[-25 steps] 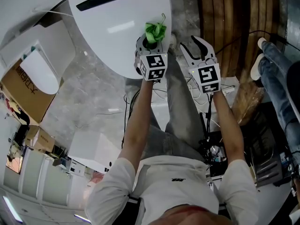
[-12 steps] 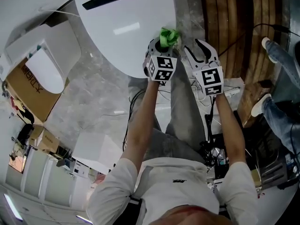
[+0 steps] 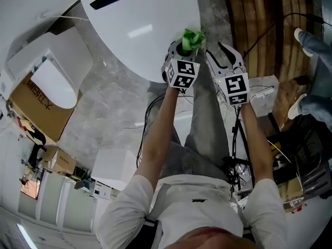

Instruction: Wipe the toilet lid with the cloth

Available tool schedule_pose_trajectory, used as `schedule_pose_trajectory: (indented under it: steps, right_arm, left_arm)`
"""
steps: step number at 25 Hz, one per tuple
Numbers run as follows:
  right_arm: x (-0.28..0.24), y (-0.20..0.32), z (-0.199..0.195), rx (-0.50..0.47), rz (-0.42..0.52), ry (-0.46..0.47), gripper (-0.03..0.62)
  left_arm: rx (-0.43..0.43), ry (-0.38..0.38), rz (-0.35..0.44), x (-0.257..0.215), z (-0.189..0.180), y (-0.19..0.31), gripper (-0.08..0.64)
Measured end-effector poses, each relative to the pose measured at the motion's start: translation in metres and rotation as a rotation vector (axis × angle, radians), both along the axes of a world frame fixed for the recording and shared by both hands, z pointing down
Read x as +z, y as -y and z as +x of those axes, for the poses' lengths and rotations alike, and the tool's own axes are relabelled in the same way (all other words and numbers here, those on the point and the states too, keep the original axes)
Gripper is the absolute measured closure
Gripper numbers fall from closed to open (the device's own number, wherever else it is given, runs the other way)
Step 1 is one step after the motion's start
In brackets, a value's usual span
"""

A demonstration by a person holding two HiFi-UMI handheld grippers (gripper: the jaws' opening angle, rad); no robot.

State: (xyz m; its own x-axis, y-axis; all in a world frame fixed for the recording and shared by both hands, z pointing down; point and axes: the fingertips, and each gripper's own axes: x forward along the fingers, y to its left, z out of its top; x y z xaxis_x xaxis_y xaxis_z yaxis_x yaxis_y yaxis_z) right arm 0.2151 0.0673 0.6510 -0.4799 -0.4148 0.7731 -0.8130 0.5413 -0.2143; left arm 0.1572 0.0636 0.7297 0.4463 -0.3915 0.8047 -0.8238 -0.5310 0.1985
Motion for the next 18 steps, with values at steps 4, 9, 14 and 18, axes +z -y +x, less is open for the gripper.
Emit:
schedule_pose_trajectory:
  steps: [4, 9, 14, 18]
  right_arm:
    - [0.001, -0.012, -0.015, 0.021, -0.008, -0.005, 0.390]
    - [0.003, -0.018, -0.036, 0.022, -0.011, -0.014, 0.390]
    - [-0.002, -0.017, -0.060, 0.012, -0.002, -0.017, 0.390]
    - [-0.002, -0.020, -0.078, -0.015, -0.001, -0.018, 0.390]
  left_arm:
    - [0.040, -0.026, -0.007, -0.001, -0.005, -0.011, 0.476]
    - [0.073, -0.042, -0.013, -0.002, -0.020, -0.021, 0.476]
    - [0.057, -0.050, -0.022, -0.003, -0.049, -0.028, 0.476]
    - [0.028, -0.044, -0.021, -0.003, -0.077, -0.035, 0.476]
